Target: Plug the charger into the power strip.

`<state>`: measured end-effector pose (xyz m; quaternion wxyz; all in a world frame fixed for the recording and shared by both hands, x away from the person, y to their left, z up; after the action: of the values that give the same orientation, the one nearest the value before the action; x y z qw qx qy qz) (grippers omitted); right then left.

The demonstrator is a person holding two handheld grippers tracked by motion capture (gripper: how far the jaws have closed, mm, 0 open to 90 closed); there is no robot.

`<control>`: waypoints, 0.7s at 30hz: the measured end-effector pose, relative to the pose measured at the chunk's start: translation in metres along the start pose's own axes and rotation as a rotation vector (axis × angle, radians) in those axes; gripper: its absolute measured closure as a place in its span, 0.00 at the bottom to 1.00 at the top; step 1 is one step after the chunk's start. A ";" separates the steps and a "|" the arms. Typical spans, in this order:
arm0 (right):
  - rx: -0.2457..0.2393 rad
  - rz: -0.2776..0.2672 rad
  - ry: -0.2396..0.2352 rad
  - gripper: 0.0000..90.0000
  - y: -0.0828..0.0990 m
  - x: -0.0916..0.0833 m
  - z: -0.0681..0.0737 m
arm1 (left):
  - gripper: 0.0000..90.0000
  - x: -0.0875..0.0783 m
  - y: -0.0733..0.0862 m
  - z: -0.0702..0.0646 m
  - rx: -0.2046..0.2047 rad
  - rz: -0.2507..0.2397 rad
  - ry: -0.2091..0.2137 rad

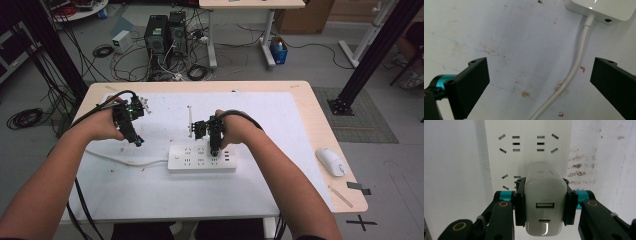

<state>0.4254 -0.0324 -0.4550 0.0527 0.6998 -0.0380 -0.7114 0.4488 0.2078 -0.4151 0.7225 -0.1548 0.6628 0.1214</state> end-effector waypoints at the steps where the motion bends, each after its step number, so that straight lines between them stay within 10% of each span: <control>1: 0.001 -0.002 -0.005 0.70 0.000 0.000 0.000 | 0.03 0.000 0.000 0.000 0.003 0.004 0.001; 21: -0.006 0.043 0.022 0.70 -0.005 0.005 0.002 | 0.03 0.004 -0.005 -0.004 0.013 0.010 0.000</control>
<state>0.4236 -0.0284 -0.4604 0.0706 0.7065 -0.0504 -0.7024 0.4478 0.2015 -0.4194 0.7229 -0.1468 0.6644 0.1204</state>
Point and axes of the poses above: each handheld gripper's, and its own axes: x roughly forward along the jaws, y roughly out of its underside, z roughly to its left, the point moved 9 cm from there along x, roughly forward along the jaws, and after that the axes turned 8 degrees about z, right-handed, at the moved point
